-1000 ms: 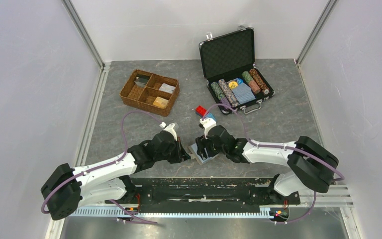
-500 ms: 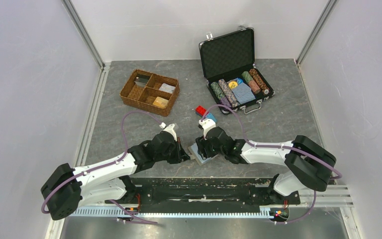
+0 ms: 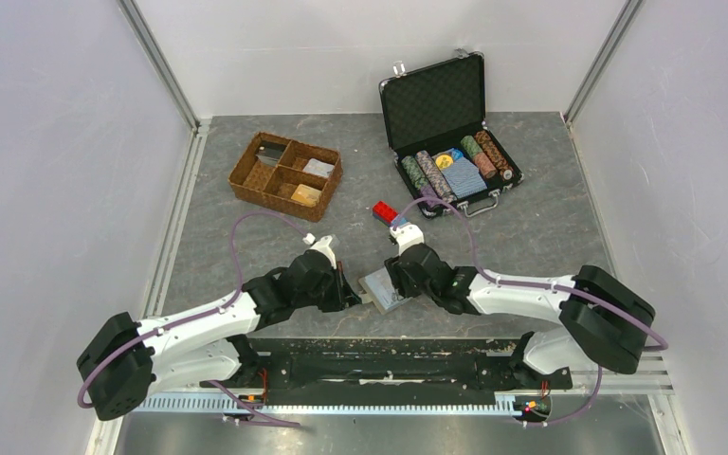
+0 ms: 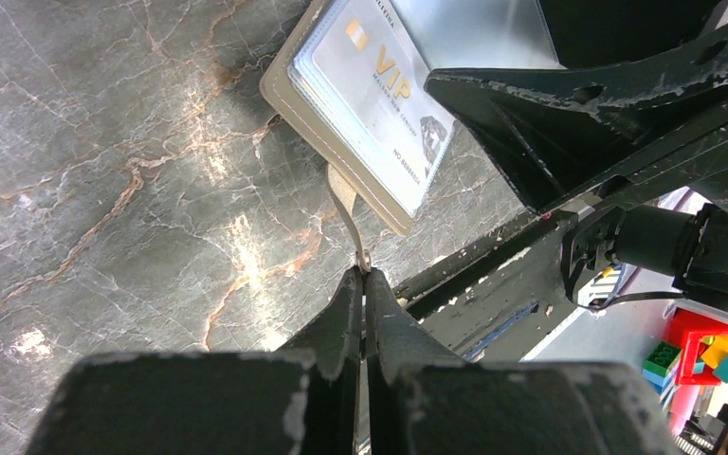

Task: Take the credit cards out of the card holder
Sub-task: Open the card holder at the center of the board, then remove the credit card from the card holder.

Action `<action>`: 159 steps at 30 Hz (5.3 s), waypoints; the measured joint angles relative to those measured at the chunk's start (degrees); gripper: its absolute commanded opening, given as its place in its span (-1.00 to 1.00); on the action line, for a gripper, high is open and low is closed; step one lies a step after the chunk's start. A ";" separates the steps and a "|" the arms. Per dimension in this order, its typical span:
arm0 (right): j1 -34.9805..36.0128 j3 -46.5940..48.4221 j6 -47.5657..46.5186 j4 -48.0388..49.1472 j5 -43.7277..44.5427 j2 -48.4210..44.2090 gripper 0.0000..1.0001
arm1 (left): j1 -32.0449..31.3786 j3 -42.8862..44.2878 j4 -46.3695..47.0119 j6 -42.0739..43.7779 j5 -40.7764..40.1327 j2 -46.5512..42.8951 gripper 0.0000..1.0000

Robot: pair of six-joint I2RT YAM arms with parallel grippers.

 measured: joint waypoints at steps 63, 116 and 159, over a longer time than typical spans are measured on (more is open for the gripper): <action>-13.33 -8.46 6.40 14.88 -32.92 1.66 -0.40 | 1.11 4.17 8.52 -0.94 0.83 21.40 -0.67; -23.91 -19.89 14.23 30.38 -46.82 -0.63 -1.00 | 1.22 4.42 9.09 -0.92 0.63 22.60 -0.70; -24.98 -15.30 13.33 23.19 -48.37 -0.44 -0.22 | 1.22 10.95 9.66 -0.92 3.28 28.68 -0.73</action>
